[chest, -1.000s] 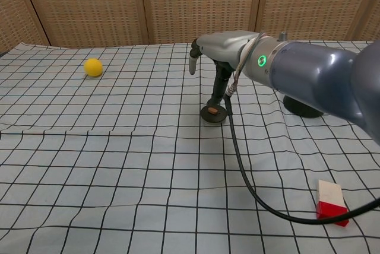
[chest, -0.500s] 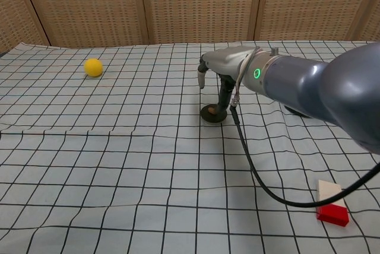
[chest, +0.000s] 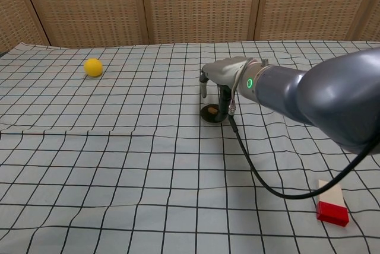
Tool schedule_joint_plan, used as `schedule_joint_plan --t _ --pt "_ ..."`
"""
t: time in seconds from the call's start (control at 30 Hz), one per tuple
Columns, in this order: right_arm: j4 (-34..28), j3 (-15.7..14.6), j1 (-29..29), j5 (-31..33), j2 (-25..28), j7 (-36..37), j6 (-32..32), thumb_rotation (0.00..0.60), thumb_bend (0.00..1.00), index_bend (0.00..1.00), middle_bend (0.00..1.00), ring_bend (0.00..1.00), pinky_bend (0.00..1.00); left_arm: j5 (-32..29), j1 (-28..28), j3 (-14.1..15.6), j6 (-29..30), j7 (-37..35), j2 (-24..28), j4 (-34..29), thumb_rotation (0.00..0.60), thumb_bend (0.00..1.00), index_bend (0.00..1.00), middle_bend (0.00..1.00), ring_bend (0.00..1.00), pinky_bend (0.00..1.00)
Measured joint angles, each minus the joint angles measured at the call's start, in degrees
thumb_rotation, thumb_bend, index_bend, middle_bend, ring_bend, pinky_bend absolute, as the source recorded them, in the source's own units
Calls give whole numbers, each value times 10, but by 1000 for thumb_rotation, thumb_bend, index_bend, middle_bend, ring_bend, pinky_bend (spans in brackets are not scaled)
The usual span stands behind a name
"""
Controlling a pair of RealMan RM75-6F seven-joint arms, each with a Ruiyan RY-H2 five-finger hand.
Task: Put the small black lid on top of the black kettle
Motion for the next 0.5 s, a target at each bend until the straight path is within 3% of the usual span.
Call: schedule_joint_plan --t 0.5 --pt "45 -12 -6 -22 -16 42 -20 600 383 354 63 0 0 -3 1 -5 -14 7 -2 -1 600 12 2 0 0 0"
